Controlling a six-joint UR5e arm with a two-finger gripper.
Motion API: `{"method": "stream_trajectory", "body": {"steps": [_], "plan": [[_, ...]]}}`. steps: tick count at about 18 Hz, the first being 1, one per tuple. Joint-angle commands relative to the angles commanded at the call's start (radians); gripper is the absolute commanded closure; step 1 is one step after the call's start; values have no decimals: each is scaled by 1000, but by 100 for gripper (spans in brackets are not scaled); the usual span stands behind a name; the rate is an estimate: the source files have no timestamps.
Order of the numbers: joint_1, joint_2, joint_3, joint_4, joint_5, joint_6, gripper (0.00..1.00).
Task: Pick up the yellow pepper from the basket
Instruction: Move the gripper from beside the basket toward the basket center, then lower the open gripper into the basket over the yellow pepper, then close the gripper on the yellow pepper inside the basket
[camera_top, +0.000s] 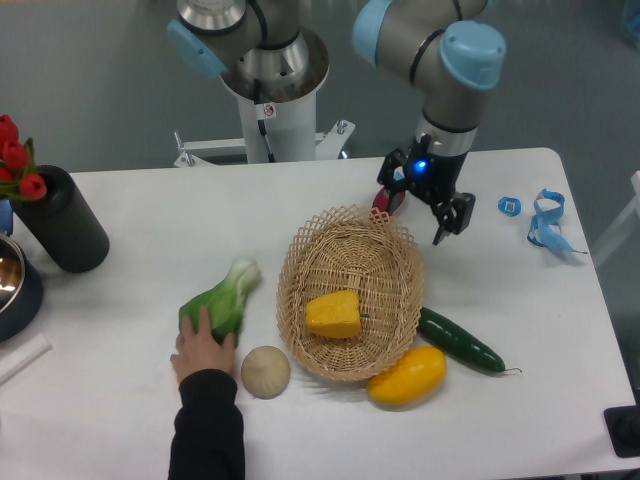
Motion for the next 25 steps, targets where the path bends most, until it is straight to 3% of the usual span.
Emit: {"method": "stream_trajectory", "body": {"steps": [6, 8, 11, 25], "plan": [[-130, -95, 57, 61, 14, -8, 0], [-173, -144, 86, 66, 69, -9, 0], [-207, -198, 92, 117, 77, 3, 0], [-266, -220, 62, 107, 156, 29, 0]]}}
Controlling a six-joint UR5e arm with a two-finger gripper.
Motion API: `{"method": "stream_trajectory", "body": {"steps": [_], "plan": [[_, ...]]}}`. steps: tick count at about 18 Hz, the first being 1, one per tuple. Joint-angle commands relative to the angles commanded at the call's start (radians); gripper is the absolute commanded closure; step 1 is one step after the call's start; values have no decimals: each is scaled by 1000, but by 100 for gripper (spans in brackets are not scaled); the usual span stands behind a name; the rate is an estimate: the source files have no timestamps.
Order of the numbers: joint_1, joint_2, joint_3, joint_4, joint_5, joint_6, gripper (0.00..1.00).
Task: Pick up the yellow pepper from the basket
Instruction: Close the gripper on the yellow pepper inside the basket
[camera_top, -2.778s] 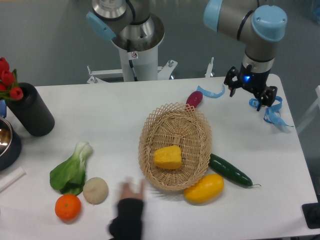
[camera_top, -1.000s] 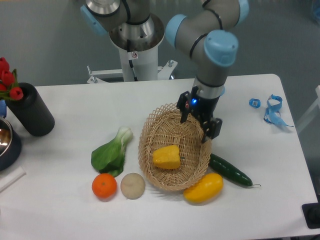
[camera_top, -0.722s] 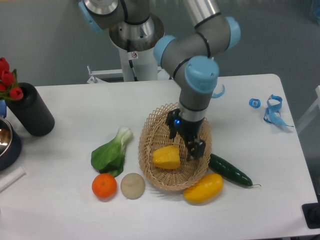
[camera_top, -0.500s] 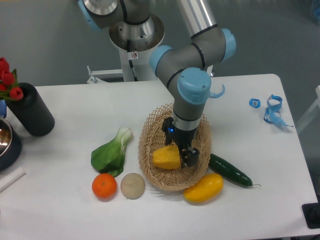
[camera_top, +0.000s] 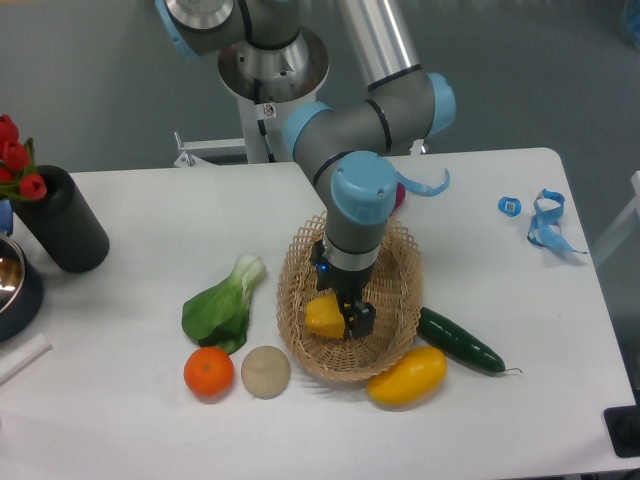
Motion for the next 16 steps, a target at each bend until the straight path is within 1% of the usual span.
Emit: {"method": "stream_trajectory", "body": {"steps": [5, 10, 11, 12, 14, 15, 16], "plan": [[-6, -9, -17, 3, 0, -3, 0], [-12, -34, -5, 8, 6, -8, 0], [-12, -35, 1, 8, 6, -9, 2], [-12, -35, 3, 8, 6, -12, 15], [-11, -34, 2, 9, 6, -15, 37], [-11, -29, 3, 9, 8, -18, 43], [-9, -25, 6, 8, 17, -20, 46]]}}
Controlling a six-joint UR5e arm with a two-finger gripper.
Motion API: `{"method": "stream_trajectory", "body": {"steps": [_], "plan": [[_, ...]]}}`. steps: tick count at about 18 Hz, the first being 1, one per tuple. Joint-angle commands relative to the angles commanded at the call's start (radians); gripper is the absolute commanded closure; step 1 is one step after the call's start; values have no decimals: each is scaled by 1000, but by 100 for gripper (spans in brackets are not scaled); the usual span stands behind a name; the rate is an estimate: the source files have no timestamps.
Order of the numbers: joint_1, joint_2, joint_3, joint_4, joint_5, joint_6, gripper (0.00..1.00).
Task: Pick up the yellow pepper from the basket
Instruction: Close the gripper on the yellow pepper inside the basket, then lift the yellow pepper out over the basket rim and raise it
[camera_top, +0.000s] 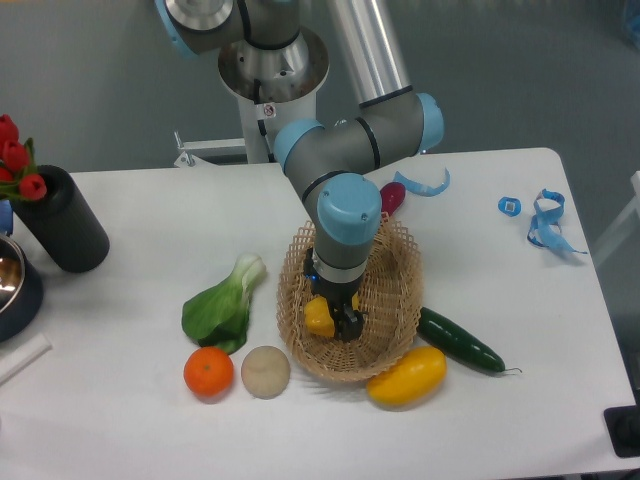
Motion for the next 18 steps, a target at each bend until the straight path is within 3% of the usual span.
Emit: {"method": "stream_trajectory", "body": {"steps": [1, 4, 11, 16, 18], "plan": [[0, 11, 6, -2, 20, -8, 50], [0, 46, 26, -3, 89, -151, 49], [24, 80, 130, -20, 65, -369, 52], [159, 81, 150, -23, -40, -420, 54], [208, 84, 164, -69, -37, -420, 54]]}}
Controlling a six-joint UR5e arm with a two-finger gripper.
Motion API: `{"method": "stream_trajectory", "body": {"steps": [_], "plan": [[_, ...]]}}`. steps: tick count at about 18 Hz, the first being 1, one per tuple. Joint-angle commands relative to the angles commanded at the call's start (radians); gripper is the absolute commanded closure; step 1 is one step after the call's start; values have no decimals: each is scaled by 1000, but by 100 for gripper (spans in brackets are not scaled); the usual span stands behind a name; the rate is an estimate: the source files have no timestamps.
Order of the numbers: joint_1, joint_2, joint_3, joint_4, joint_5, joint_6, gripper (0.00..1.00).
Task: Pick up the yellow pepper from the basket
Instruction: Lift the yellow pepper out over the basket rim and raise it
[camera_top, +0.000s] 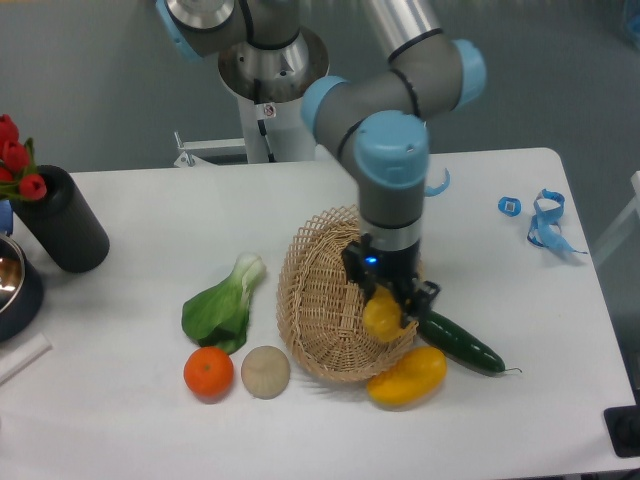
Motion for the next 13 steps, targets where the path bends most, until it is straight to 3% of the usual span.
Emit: {"method": "stream_trajectory", "body": {"steps": [4, 6, 13], "plan": [[83, 41, 55, -219, 3, 11, 54], [94, 41, 93, -296, 6, 9, 54], [120, 25, 164, -342, 87, 90, 54]]}}
